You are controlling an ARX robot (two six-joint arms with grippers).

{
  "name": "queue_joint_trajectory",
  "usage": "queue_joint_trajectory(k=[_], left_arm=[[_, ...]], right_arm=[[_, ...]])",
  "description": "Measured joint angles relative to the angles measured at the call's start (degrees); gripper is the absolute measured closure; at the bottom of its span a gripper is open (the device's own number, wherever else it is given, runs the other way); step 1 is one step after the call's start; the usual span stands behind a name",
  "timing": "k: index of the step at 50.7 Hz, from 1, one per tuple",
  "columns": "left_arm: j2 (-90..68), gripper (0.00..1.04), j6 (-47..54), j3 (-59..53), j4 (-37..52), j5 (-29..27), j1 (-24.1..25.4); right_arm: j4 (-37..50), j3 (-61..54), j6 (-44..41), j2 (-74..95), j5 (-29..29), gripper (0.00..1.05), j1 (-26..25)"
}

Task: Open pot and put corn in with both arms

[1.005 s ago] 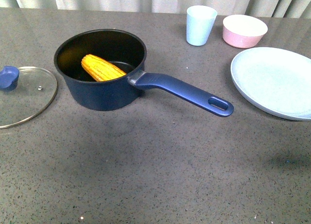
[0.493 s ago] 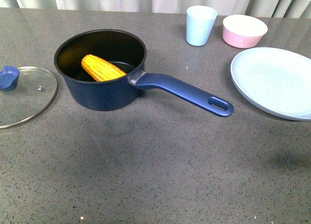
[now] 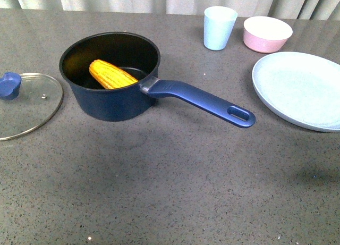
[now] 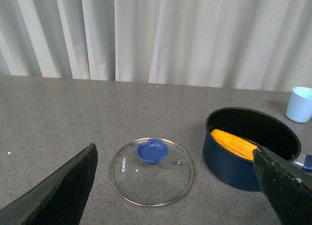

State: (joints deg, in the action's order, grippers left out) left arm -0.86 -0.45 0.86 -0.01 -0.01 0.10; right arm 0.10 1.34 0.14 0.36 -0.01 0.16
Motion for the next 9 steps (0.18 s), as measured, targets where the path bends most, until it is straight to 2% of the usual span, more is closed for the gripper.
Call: queue_joint_trajectory(k=[9], left_arm=[[0.0,0.09,0.0,0.0,0.0,0.0,0.0]], right_arm=[[0.0,0.0,0.0,0.0,0.0,0.09,0.0]])
